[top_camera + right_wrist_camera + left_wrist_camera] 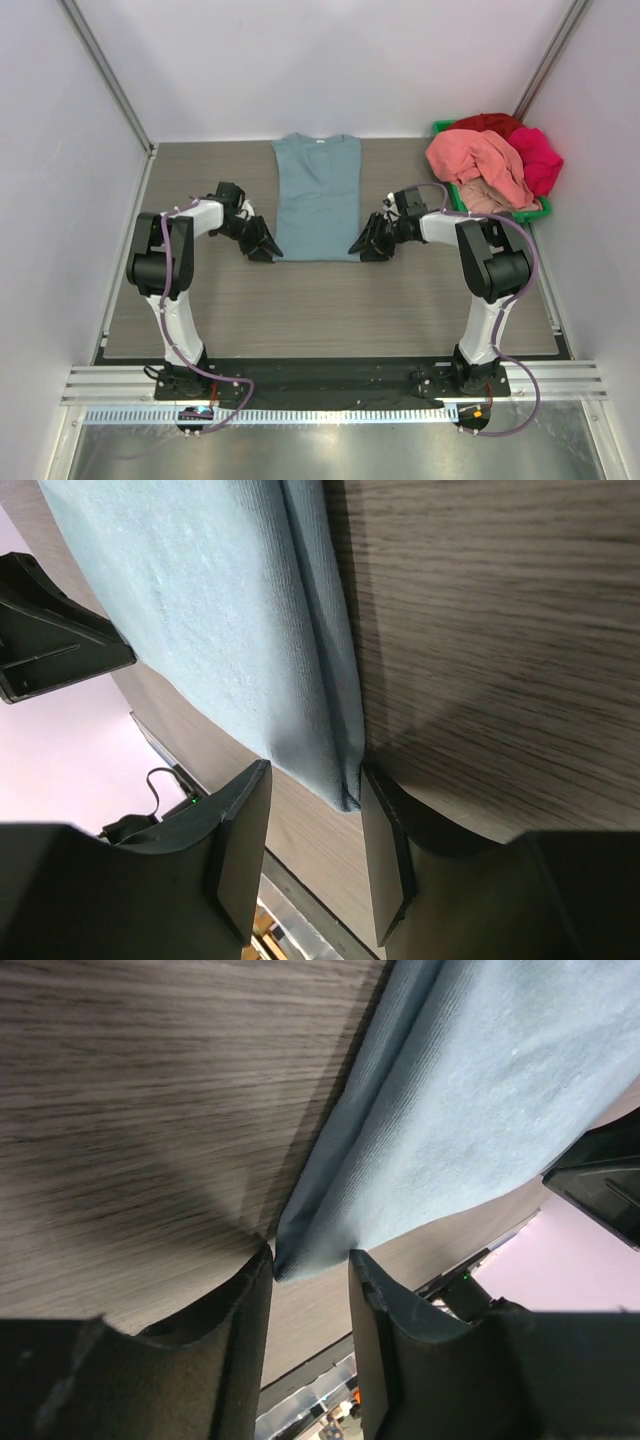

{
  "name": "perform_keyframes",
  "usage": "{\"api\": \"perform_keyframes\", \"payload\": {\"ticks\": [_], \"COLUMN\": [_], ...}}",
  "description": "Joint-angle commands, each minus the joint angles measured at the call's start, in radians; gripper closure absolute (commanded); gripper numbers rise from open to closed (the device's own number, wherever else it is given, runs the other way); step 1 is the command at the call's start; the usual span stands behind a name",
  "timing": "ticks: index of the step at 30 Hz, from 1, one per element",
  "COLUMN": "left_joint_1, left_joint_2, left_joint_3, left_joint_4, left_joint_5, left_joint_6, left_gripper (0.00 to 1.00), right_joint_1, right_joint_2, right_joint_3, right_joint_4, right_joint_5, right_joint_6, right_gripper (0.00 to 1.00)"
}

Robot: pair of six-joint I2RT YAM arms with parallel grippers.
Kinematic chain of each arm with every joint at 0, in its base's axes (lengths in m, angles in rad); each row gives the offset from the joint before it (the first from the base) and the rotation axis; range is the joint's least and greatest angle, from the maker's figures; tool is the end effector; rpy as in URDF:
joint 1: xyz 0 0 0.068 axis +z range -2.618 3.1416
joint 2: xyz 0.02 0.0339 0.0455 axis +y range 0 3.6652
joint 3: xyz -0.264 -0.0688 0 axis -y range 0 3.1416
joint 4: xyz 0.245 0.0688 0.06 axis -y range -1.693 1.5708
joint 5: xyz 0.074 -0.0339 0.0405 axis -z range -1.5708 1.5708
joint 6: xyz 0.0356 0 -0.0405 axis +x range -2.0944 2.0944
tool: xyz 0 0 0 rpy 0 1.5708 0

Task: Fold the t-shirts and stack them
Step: Fold the tshirt

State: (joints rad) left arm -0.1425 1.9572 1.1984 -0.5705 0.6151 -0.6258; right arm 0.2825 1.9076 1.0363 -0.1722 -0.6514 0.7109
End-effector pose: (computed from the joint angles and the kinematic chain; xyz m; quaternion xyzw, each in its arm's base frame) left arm 0.3566 -0.0719 0.1329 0.1910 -0.9274 0.3216 0.0062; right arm 0.3420 0.1217 0.1254 0.1130 0.9115 0.3892 0.0699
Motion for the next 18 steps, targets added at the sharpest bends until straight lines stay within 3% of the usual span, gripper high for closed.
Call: {"api": "perform_keyframes", "payload": {"ticks": [1, 4, 10, 12, 13, 16, 18], "left_joint_1": [-0.011, -0.016, -0.025, -0.025, -0.025, -0.025, -0.025], "left_joint_2": [0.022, 0.023, 0.026, 0.025, 0.023, 0.014, -0.009], "left_joint_3": [-0.010, -0.008, -0.013, -0.013, -0.014, -0.014, -0.013], "left_joint_4": [0.007, 0.012, 0.018, 0.014, 0.012, 0.008, 0.004], "left_joint_5": [0.012, 0.015, 0.015, 0.009, -0.003, -0.003, -0.003], "left_joint_6": [0.000, -0.003, -0.008, -0.006, -0.006, -0.003, 0.003], "left_gripper": [0.64, 0.68, 0.87, 0.97, 1.00, 1.00, 1.00], "right_joint_1": [0.011, 0.015, 0.017, 0.018, 0.017, 0.015, 0.012], "right_joint_2": [0.011, 0.011, 0.007, 0.005, 0.002, -0.004, -0.018], "right_joint_3": [-0.024, -0.025, -0.045, -0.054, -0.058, -0.061, -0.055], "right_joint_4": [-0.018, -0.021, -0.023, -0.020, -0.012, -0.003, 0.000], "right_joint_5": [0.032, 0.032, 0.035, 0.035, 0.035, 0.041, 0.036], "right_joint_6": [0.002, 0.004, 0.016, 0.021, 0.022, 0.019, 0.012], "right_gripper": [0.53, 0.54, 0.64, 0.70, 0.78, 0.93, 0.96]}}
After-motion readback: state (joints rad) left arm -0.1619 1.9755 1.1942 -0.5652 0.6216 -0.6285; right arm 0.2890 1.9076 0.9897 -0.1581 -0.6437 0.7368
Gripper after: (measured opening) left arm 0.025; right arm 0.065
